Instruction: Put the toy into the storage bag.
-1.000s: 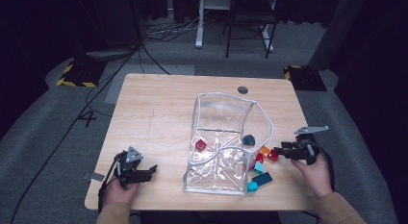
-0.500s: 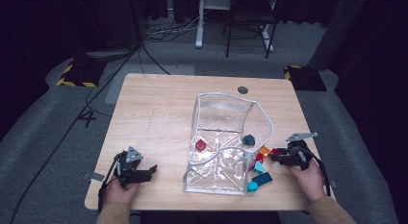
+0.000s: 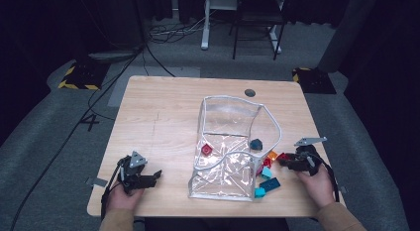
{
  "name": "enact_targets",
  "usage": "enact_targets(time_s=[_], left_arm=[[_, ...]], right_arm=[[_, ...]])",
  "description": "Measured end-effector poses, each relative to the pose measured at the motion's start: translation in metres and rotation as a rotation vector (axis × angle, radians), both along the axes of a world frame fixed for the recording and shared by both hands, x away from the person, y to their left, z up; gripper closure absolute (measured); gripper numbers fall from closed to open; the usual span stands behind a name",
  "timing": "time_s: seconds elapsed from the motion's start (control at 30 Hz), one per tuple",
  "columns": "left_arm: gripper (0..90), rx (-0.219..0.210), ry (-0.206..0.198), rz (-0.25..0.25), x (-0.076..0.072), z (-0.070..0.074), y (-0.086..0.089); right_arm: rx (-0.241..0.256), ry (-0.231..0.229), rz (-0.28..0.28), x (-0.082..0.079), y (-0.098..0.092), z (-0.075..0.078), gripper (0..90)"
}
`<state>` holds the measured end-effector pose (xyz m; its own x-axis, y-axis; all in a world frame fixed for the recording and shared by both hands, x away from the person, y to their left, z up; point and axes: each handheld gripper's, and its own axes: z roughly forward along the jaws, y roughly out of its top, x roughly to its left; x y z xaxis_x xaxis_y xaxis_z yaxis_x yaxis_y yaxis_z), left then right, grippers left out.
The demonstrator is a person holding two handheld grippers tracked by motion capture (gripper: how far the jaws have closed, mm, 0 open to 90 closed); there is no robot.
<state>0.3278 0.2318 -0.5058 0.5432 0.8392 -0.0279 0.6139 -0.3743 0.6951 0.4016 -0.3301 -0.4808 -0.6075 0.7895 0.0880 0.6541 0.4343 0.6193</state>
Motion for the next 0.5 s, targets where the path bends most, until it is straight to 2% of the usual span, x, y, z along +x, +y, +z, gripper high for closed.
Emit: enact_targets(time_s=[0.1, 0.23, 0.5], left_arm=[[20.5, 0.000, 0.000, 0.000, 0.000, 0.000, 0.000], [20.5, 0.000, 0.000, 0.000, 0.000, 0.000, 0.000], [20.5, 0.001, 0.000, 0.000, 0.000, 0.000, 0.000]], right_arm=[[0.002, 0.007, -0.003, -0.001, 0.000, 0.003, 58.6], [0.011, -0.008, 0.007, -0.002, -0.001, 0.011, 58.6], [0.057, -0.024, 0.016, -0.007, -0.003, 0.035, 58.6]])
